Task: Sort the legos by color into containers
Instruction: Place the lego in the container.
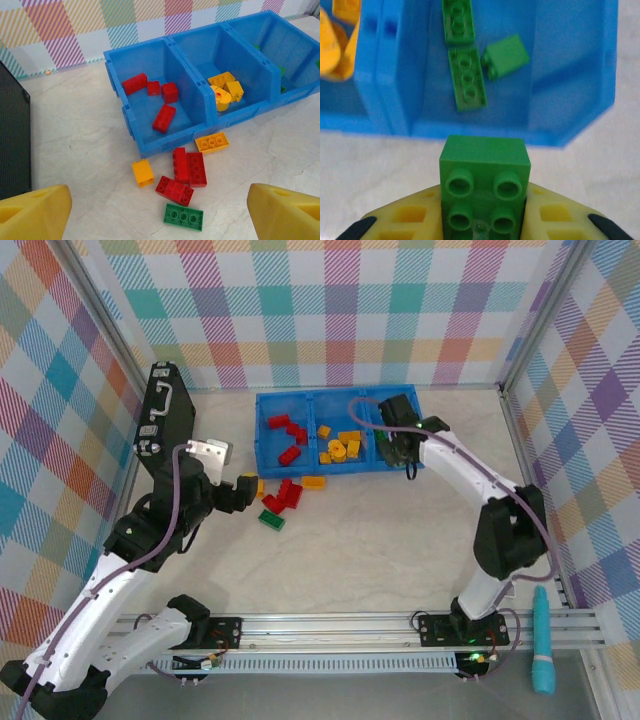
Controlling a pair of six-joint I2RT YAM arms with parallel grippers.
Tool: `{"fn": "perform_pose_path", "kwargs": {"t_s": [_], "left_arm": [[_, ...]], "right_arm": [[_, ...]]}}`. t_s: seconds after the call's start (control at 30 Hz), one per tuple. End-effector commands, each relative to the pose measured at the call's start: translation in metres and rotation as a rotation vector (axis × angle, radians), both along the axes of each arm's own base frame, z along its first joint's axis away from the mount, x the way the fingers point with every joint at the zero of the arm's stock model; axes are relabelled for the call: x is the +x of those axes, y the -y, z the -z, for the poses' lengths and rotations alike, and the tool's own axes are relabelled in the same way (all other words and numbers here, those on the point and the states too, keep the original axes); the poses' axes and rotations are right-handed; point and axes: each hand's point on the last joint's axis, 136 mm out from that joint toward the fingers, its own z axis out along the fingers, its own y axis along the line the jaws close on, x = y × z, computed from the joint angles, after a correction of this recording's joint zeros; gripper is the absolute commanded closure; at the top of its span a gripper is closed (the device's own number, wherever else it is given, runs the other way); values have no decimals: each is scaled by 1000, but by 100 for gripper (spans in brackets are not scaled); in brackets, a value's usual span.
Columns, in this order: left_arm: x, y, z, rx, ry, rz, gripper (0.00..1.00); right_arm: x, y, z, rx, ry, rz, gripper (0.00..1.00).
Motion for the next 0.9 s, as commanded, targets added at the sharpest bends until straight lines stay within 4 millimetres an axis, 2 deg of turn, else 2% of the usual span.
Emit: {"fn": "perform_pose_path", "kwargs": {"t_s": [0.0, 0.3, 0.53, 0.7, 0.87], "left_arm": [[-1, -3, -5, 24, 16, -7, 10], [5, 2, 1, 34, -9, 4, 10], [4, 1, -1, 37, -11, 2, 10], [4, 2, -2, 36, -11, 4, 10], [2, 2, -4, 29, -8, 7, 10]], "right_arm": [[35, -5, -1, 39, 43, -34, 67], [99, 6, 17, 45, 45, -12, 67], [133, 6, 25, 56, 53, -4, 66], [139, 2, 21, 66, 55, -8, 58], [128, 8, 4, 40, 55, -18, 48]]}}
